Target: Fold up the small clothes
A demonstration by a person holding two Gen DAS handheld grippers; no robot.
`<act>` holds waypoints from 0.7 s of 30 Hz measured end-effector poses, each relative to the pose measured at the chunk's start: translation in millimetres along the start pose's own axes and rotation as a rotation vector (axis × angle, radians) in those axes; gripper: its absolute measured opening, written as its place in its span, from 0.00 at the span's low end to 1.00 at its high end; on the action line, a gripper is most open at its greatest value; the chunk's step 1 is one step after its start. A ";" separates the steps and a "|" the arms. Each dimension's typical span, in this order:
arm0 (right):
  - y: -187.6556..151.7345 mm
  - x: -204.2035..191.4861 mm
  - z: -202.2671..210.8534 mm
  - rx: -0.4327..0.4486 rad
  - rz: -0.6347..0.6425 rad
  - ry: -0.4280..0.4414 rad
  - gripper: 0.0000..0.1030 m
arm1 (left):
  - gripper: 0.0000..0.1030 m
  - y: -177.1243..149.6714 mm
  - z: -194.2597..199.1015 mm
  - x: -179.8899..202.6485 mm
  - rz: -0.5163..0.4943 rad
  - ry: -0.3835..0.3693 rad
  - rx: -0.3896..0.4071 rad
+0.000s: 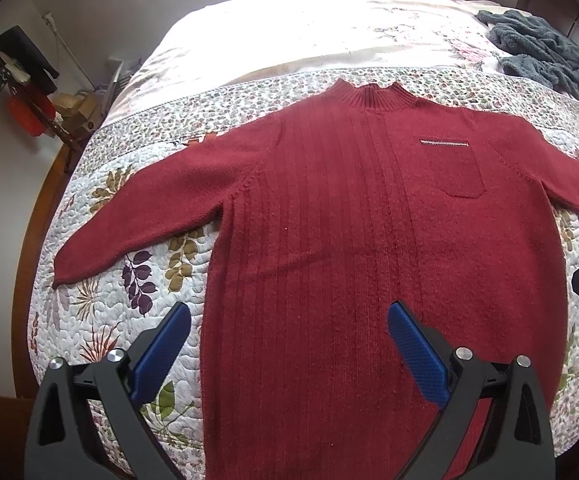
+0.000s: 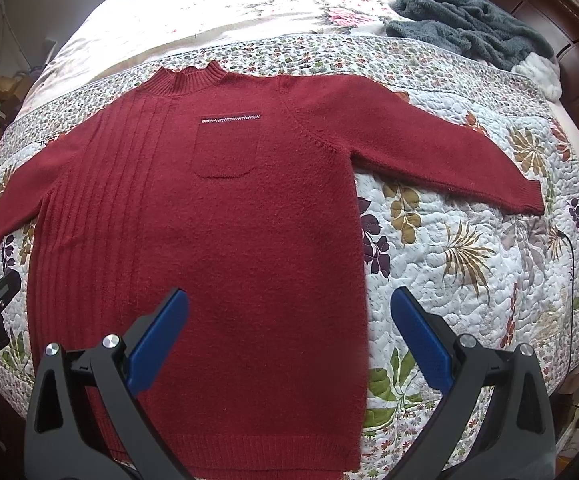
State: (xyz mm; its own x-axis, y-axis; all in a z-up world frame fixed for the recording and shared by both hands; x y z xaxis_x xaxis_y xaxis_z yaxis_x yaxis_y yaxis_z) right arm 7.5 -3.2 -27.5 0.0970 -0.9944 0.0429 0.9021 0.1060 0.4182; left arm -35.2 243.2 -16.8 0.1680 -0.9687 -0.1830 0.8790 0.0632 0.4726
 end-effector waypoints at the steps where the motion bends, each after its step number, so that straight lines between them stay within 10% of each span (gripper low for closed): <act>1: 0.4 -0.4 0.3 0.000 -0.001 -0.001 0.97 | 0.96 0.1 0.0 0.3 0.001 0.001 0.000; 21: 1.6 -6.7 -2.3 -0.005 0.003 0.000 0.97 | 0.96 -2.1 0.3 -6.1 0.004 0.014 0.010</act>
State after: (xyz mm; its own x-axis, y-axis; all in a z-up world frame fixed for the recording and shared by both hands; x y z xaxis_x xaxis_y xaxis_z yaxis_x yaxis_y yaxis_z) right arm 9.3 3.6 -29.2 0.1000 -0.9940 0.0442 0.9038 0.1094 0.4138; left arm -38.3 248.9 -16.4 0.1777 -0.9650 -0.1931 0.8737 0.0644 0.4822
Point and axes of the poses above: each gripper's, at about its wrist camera, not at the fingertips, and z roughly against the way its jaws point, x to its right, y to its top, the point moved 2 cm from there along -z, roughly the way its jaws point, and after that the axes turned 6 degrees about x, right-handed, at the moved point
